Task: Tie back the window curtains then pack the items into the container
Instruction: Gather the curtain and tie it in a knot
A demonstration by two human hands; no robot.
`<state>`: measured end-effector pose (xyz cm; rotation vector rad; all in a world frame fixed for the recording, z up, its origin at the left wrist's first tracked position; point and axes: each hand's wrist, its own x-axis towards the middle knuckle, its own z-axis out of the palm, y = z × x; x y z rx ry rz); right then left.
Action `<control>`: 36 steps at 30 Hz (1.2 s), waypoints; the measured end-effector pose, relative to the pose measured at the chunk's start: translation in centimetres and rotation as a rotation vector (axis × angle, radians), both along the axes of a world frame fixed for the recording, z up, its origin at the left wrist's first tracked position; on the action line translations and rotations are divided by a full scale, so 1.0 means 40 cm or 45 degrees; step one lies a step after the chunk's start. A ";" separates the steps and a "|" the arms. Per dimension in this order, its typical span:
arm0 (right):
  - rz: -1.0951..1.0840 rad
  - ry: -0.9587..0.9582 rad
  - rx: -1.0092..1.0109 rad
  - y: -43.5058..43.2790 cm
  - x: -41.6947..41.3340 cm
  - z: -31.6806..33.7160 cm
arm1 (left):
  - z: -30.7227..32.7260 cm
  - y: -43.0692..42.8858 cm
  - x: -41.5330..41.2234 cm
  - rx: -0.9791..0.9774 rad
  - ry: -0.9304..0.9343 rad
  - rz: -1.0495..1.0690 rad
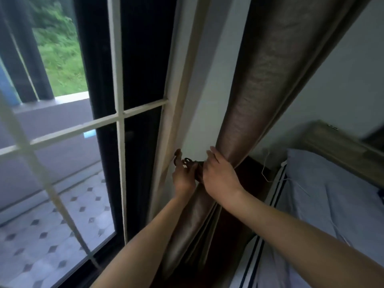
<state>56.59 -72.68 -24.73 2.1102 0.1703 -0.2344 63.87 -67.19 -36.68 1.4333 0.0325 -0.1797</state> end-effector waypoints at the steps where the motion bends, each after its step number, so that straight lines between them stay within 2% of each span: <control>1: -0.006 0.016 -0.011 0.000 0.011 -0.002 | 0.007 0.002 -0.003 0.059 -0.027 0.022; 14: 0.010 0.054 -0.145 0.020 0.062 0.000 | -0.042 0.007 0.050 0.488 -0.270 0.001; 18: 0.059 -0.016 -0.111 0.023 0.071 -0.009 | -0.077 0.031 0.063 0.892 -0.532 -0.044; 21: 0.077 -0.043 -0.108 0.030 0.071 -0.011 | -0.055 0.051 0.048 0.989 -0.716 -0.109; 23: 0.092 -0.049 -0.087 0.034 0.071 -0.014 | -0.044 0.060 0.053 1.070 -0.679 -0.163; 25: 0.100 -0.058 -0.053 0.032 0.073 -0.018 | -0.045 0.060 0.055 1.371 -0.725 -0.171; 27: 0.141 -0.084 -0.002 0.024 0.073 -0.026 | -0.056 0.066 0.048 1.473 -0.786 -0.241; 31: 0.254 -0.247 0.210 0.022 0.039 -0.043 | -0.063 0.084 0.028 1.617 -0.840 -0.325; 36: 0.506 -0.523 1.156 0.016 -0.061 -0.082 | -0.063 0.112 0.006 1.423 -0.900 -0.327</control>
